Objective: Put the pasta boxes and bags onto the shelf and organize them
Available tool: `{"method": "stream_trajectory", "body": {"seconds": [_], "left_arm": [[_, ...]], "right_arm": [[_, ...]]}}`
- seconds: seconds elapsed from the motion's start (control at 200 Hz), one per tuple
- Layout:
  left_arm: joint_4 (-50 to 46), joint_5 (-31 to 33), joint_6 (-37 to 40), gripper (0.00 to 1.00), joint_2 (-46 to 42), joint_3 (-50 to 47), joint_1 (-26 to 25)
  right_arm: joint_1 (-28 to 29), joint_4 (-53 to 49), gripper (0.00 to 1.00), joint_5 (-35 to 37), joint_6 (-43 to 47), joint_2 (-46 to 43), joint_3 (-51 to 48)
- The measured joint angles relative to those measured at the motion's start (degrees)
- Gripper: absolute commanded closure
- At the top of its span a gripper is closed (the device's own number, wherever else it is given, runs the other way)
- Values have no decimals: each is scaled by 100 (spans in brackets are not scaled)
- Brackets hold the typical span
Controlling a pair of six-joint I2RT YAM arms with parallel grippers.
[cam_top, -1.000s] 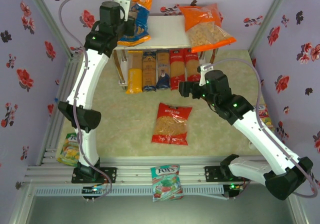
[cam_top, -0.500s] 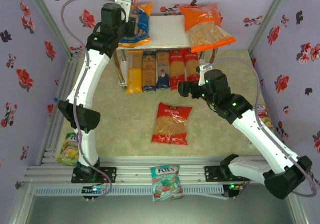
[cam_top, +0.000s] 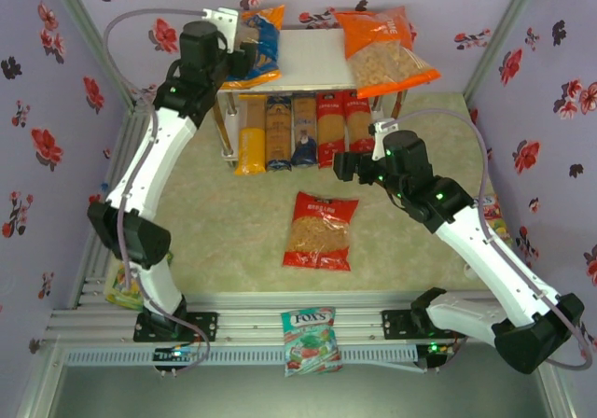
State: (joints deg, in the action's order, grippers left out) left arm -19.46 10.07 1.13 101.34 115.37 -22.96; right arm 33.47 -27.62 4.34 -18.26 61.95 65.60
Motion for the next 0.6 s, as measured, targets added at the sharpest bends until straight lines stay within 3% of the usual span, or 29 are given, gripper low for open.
{"method": "stream_trajectory", "body": {"seconds": [0.29, 0.48, 0.6], "left_arm": [[852, -4, 286, 39, -1683, -1104, -94], [1257, -15, -22, 45, -3941, -3563, -863], [1246, 37, -632, 51, -4774, -5104, -1434]], "right_arm": [[11, -282, 5, -46, -243, -2, -31], [334, -490, 6, -22, -570, -33, -492], [688, -739, 6, 107, -931, -37, -846]]}}
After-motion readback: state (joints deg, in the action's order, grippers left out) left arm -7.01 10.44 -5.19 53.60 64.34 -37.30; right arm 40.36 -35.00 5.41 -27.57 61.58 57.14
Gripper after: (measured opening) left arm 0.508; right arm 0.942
